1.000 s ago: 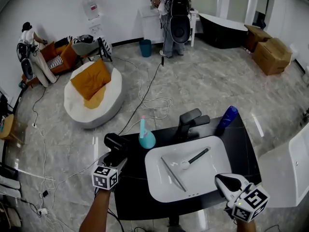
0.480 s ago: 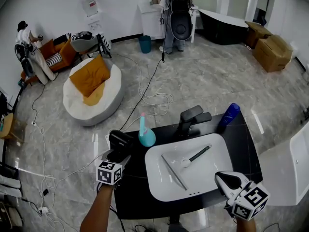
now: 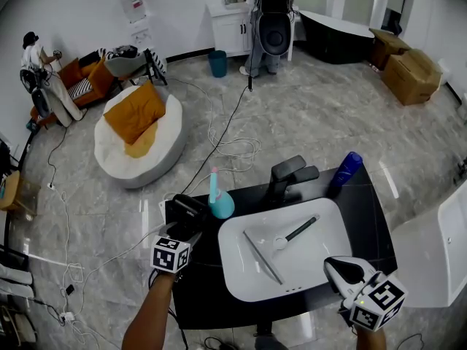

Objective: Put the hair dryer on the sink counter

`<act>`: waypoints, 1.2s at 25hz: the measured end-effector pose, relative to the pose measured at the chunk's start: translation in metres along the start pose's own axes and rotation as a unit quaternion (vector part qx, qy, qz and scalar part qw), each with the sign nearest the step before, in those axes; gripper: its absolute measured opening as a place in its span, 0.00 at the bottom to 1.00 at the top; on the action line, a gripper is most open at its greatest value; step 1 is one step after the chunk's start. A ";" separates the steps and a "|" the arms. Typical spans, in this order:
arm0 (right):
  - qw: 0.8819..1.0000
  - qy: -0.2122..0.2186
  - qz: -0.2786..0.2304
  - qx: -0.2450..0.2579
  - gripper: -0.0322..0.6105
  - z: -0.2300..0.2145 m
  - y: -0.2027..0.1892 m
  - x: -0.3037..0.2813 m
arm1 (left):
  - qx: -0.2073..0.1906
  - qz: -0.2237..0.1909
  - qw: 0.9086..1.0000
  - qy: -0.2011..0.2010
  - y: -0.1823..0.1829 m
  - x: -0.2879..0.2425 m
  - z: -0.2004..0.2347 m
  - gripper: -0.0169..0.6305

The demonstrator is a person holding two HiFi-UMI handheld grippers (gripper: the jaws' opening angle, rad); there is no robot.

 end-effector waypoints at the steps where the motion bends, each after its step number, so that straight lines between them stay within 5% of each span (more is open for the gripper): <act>1: 1.000 -0.001 0.000 -0.001 0.07 0.000 0.000 0.001 | 0.000 0.003 1.000 0.000 0.000 -0.001 0.000 0.44; 30: 1.000 -0.008 -0.008 -0.012 0.07 0.007 0.005 0.017 | -0.034 0.088 0.996 0.002 -0.006 -0.021 -0.013 0.46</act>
Point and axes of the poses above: the fingertips, and each gripper's own axes: x backward along the fingers, z to its left, y out of its top, the point moved 5 cm from there along x, backward along the fingers, and after that the axes turned 3 degrees about -z, right-handed, at the moved point
